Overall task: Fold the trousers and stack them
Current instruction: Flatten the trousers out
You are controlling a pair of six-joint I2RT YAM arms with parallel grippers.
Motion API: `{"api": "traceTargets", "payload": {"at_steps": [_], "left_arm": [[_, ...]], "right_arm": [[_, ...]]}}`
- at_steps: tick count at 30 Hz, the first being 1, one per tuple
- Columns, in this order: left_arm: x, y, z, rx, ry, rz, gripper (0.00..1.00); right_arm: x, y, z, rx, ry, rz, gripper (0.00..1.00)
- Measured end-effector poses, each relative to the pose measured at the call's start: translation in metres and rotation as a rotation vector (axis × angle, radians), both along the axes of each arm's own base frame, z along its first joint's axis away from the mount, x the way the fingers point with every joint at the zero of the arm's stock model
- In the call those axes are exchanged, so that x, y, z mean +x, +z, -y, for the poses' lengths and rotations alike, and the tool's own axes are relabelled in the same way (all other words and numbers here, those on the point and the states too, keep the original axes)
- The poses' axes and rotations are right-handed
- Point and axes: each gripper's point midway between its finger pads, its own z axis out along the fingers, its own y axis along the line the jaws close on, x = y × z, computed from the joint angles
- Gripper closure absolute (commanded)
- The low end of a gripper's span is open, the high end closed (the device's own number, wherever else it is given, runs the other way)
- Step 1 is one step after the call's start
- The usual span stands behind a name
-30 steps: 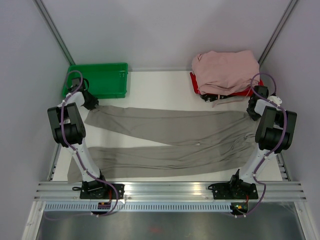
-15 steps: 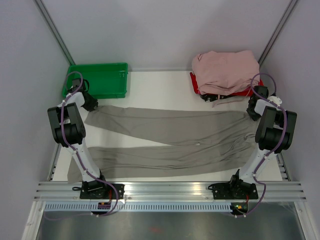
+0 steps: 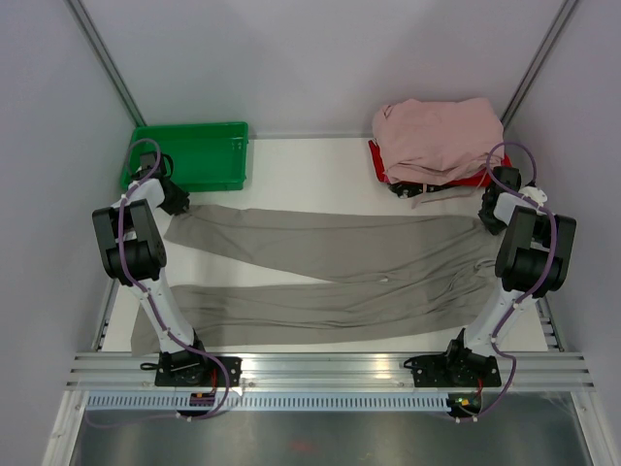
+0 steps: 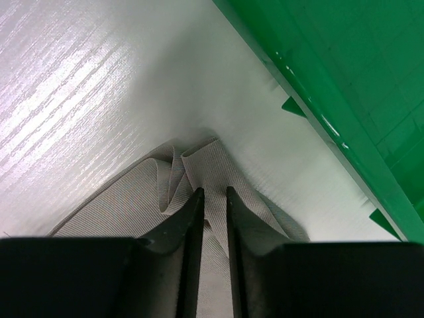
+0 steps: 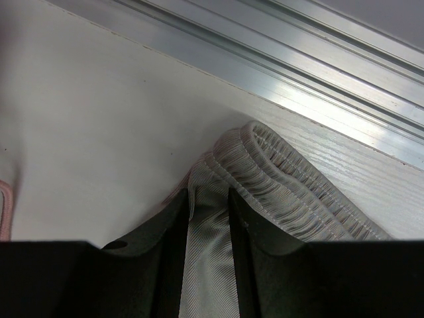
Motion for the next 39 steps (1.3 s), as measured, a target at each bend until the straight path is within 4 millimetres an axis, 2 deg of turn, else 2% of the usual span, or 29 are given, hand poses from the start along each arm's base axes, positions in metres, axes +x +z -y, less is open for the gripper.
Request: {"api": "traceTargets", "payload": {"at_steps": [2, 3, 10, 11, 15, 17, 21, 27, 37, 39], "left_arm": [[0.0, 0.0, 0.0, -0.002, 0.002, 0.001, 0.9], [0.0, 0.0, 0.0, -0.002, 0.003, 0.002, 0.98], [0.0, 0.0, 0.0, -0.003, 0.003, 0.002, 0.98], [0.0, 0.0, 0.0, -0.003, 0.003, 0.001, 0.96], [-0.004, -0.001, 0.001, -0.007, -0.001, -0.016, 0.66], [-0.007, -0.002, 0.002, -0.009, -0.006, -0.028, 0.62], [-0.011, 0.007, 0.006, -0.012, -0.015, -0.032, 0.6], [-0.007, 0.028, 0.015, -0.011, -0.037, 0.014, 0.58], [-0.013, 0.024, 0.023, -0.026, -0.041, -0.005, 0.57], [-0.016, 0.024, 0.024, -0.029, -0.038, -0.013, 0.49]], "right_arm": [[0.0, 0.0, 0.0, 0.0, 0.0, -0.001, 0.63], [0.0, 0.0, 0.0, 0.0, 0.0, -0.001, 0.63], [-0.001, 0.0, 0.0, 0.001, 0.0, -0.003, 0.63], [-0.001, 0.0, 0.0, 0.001, 0.0, -0.003, 0.63], [-0.001, 0.0, 0.0, 0.001, 0.0, -0.003, 0.63], [-0.001, 0.0, 0.0, 0.001, 0.0, -0.003, 0.63], [-0.001, 0.0, 0.0, 0.002, -0.001, -0.003, 0.63], [-0.001, 0.0, 0.0, 0.001, -0.001, -0.004, 0.63], [-0.002, -0.001, -0.001, 0.003, -0.001, -0.01, 0.63], [-0.002, -0.001, -0.001, 0.003, -0.001, -0.011, 0.63]]}}
